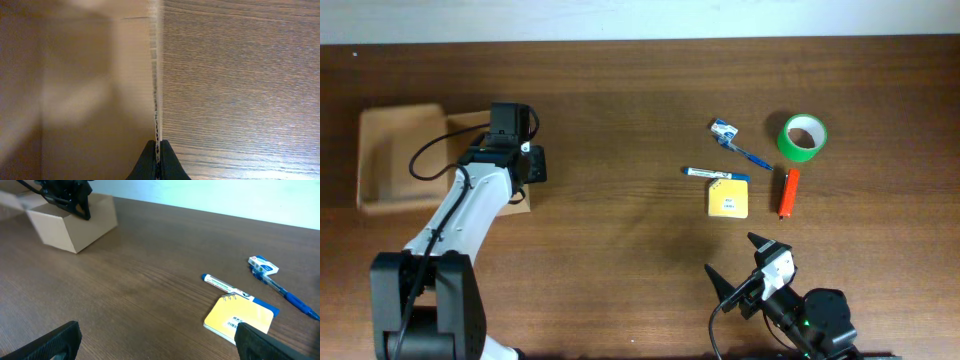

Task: Pack container
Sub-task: 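Reach the left gripper into the cardboard box and grip its side wall, then drag the box with the left gripper rightward to the table center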

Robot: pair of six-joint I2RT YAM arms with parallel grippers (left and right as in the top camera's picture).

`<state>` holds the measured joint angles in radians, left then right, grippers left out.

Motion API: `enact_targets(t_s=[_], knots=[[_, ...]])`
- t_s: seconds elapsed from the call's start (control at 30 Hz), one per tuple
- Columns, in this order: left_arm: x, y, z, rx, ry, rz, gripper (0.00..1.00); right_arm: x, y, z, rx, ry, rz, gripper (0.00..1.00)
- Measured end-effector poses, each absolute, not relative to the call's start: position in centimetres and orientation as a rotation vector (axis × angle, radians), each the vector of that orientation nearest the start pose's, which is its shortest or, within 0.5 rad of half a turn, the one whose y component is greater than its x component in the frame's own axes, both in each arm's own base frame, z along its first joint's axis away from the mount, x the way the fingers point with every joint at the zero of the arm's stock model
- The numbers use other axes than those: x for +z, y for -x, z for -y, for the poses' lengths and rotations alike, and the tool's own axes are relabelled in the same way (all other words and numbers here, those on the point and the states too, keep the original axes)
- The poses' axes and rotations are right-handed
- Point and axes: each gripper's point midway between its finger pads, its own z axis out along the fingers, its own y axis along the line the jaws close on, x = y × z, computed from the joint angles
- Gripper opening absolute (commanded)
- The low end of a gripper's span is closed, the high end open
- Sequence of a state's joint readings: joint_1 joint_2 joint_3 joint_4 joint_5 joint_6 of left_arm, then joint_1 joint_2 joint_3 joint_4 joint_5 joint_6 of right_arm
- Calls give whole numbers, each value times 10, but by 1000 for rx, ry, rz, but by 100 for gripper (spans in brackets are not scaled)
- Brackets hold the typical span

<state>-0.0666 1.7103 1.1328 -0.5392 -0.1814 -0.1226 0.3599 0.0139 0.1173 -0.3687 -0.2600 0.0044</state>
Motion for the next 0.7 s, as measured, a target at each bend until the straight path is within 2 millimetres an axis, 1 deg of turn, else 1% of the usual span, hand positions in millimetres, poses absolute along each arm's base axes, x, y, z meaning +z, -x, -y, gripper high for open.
enact_targets(t_s=[0.1,0.2,0.4,0.5,0.6,0.7], knots=[[78,-407,8,146,65,-2658,2,139,-195,-121,493,508,-1784,99],[88,-412,27,125,-50,-2633,2,139,-195,-121,494,507,-1785,99],[124,-418,86,80,-395,-2512,2,139,-195,-121,493,508,-1785,99],[135,-413,121,16,-615,-2442,2,139,-195,-121,493,508,-1784,99],[135,-401,155,-48,-861,-2367,2,139,-195,-121,493,508,-1785,99],[136,-390,181,-77,-1087,-2269,2,139,-195,-121,493,508,-1785,99]])
